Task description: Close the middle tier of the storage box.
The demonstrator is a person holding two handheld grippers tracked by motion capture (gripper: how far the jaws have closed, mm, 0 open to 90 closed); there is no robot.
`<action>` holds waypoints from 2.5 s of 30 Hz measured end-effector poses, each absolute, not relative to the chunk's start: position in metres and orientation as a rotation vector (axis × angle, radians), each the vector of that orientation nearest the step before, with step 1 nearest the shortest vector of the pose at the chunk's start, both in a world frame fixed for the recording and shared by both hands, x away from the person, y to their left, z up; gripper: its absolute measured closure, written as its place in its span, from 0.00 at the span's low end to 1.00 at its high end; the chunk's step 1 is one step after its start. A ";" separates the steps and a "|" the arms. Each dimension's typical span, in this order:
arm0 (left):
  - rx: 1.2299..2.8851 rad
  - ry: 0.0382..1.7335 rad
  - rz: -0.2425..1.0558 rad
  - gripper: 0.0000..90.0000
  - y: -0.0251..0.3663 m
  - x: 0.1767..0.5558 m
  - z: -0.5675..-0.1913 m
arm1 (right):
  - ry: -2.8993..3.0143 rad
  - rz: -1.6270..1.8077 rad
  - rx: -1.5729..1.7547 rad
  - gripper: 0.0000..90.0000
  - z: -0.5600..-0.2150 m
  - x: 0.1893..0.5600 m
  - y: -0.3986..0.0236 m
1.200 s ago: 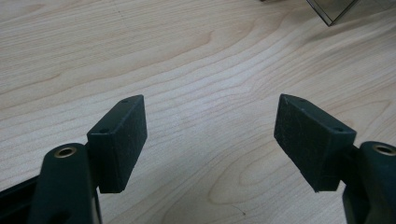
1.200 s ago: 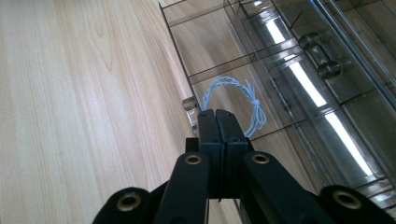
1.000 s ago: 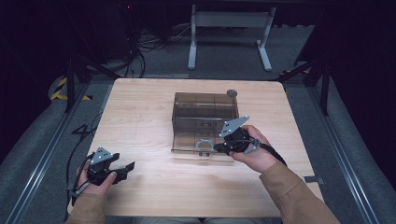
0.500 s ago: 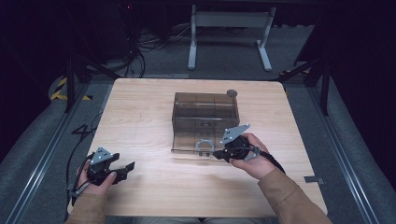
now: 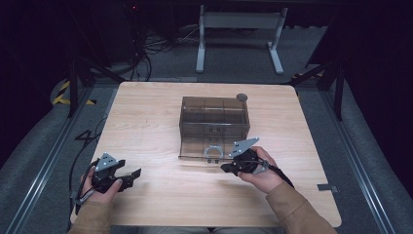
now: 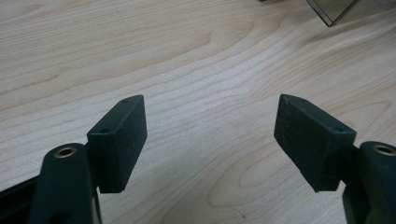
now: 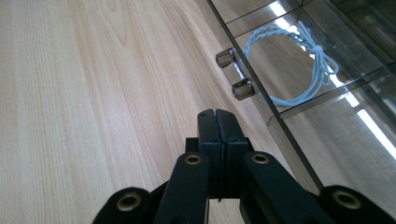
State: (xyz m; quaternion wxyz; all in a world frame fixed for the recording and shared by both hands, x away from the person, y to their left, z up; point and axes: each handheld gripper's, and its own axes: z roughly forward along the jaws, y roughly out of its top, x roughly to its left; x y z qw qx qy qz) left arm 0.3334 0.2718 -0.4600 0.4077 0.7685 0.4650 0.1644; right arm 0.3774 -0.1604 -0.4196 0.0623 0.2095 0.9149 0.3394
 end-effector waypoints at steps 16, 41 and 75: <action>1.944 1.166 0.418 0.29 0.271 0.334 -0.461 | 2.725 1.113 0.687 1.00 -0.436 0.378 -0.164; 1.941 1.193 0.417 0.29 0.279 0.324 -0.462 | 2.692 1.064 0.702 1.00 -0.448 0.387 -0.169; 1.923 1.237 0.438 0.29 0.288 0.314 -0.464 | 2.661 1.102 0.697 1.00 -0.438 0.393 -0.169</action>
